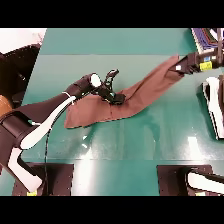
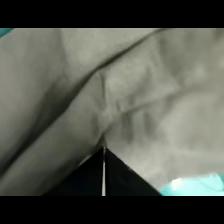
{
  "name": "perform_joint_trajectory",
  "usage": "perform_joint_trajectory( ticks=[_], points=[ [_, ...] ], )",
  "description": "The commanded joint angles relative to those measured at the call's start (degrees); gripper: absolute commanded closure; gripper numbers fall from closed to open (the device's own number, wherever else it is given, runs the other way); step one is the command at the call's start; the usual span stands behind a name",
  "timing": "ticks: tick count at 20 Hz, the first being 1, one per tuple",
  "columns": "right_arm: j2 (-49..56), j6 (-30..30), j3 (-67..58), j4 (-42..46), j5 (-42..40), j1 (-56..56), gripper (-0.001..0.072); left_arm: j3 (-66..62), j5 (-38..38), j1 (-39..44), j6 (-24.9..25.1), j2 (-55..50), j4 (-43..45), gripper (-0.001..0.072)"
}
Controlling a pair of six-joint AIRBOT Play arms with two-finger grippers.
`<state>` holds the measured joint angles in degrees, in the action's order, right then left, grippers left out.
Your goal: Fold the shirts.
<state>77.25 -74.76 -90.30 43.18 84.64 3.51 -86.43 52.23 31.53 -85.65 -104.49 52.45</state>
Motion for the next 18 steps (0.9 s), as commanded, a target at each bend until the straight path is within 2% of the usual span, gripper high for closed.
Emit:
perform_joint_trajectory(
  ticks=[1,4,7,11,15,16,17,18],
  points=[
    [1.0,-2.4,-6.0,-0.2,-0.5,7.2,0.0696,-0.7,-1.4,0.3,0.1,-1.2,-0.8,0.0684],
    [3.2,-2.4,-9.2,-0.2,-2.5,13.6,0.0696,-0.7,-2.3,0.1,0.2,-1.1,-0.5,0.0684],
    [7.0,-2.3,-14.2,-0.2,-3.9,20.2,0.0696,-0.8,3.1,-3.8,0.2,2.4,1.9,0.0685],
    [14.5,-2.3,-21.6,-0.2,-8.7,31.5,0.0694,-0.8,11.5,-16.2,0.2,16.4,12.7,0.0684],
    [25.4,-2.0,-27.3,-0.1,-16.2,44.0,0.069,-0.8,13.7,-29.0,0.6,30.5,19.6,0.0683],
    [27.5,-0.1,-27.3,0.0,-18.6,46.4,0.0649,-0.8,13.9,-31.6,0.6,33.2,20.1,0.0683],
    [29.2,2.7,-27.3,0.0,-19.8,48.2,0.0477,-0.8,14.1,-33.7,0.6,35.1,20.1,0.0683],
    [30.5,5.7,-27.3,0.1,-20.2,49.3,0.0224,-0.8,14.4,-35.6,0.6,36.8,20.1,0.0683]
  ],
)
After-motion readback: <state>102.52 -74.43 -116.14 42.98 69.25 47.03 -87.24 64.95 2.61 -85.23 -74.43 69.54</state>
